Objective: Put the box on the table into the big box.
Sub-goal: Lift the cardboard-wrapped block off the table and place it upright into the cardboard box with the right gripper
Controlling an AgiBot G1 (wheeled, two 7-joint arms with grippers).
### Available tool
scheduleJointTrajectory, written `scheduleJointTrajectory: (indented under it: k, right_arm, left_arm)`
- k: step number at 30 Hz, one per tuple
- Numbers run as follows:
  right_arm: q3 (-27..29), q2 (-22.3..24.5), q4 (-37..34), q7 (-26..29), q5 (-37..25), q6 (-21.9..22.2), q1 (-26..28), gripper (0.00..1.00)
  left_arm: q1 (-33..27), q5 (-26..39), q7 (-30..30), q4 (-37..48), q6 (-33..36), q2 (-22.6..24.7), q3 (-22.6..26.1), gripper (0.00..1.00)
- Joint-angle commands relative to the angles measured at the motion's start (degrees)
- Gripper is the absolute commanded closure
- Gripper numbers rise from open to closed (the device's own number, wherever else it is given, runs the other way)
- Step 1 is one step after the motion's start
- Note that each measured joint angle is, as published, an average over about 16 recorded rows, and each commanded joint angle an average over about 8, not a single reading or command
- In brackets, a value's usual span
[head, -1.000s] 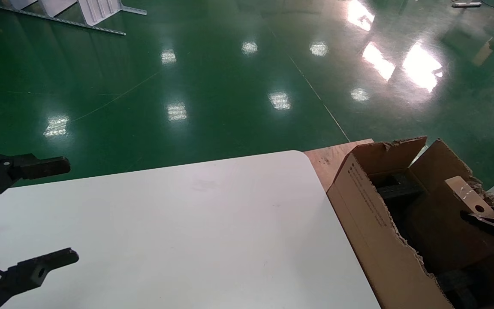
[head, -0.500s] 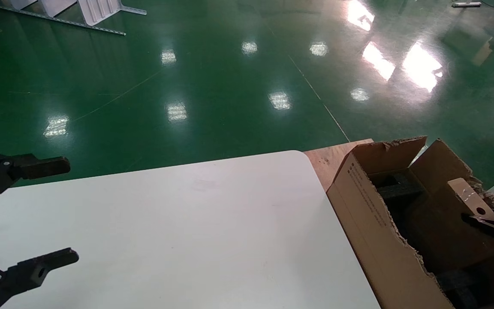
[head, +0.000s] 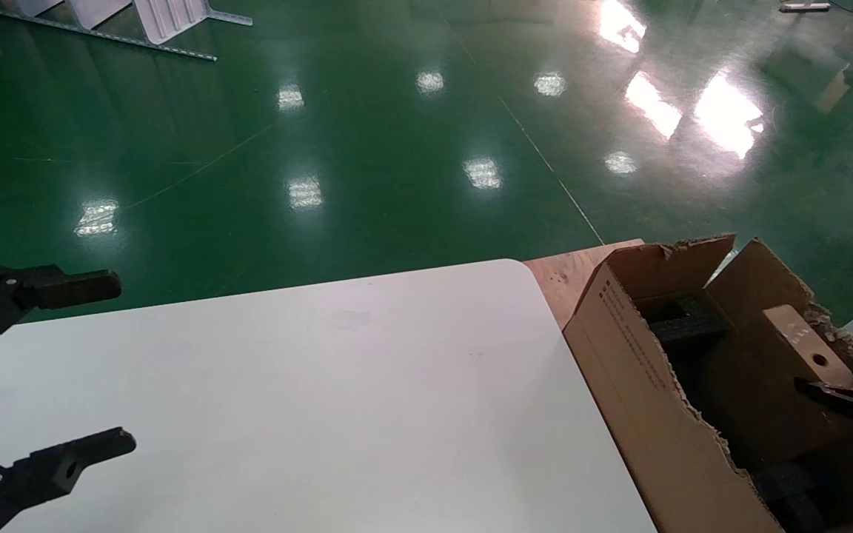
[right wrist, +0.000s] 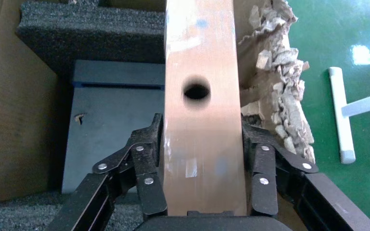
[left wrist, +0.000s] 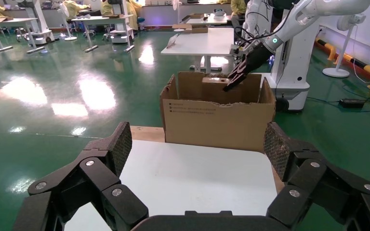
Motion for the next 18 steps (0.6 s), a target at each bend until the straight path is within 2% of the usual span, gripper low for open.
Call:
scheduleJointTrajectory:
  k: [1,13,18]
  right_arm:
    - [-0.02,0.01,-0.04,-0.04,-0.11,-0.02,-0.02,0.00]
    - [0.11,0.03,-0.05,-0.11,0.20,-0.15,0.07,0.00]
    - [0.65,-0.21,1.56,-0.84,0.98,-1.56,0.95,0.00]
  left_arm:
    - [0.00,0.00,0.00,0.00,0.00,0.00,0.00,0.00]
    - [0.00,0.00,0.00,0.00,0.00,0.00,0.00,0.00]
    - [0.00,0.00,0.00,0.00,0.00,0.00,0.00,0.00]
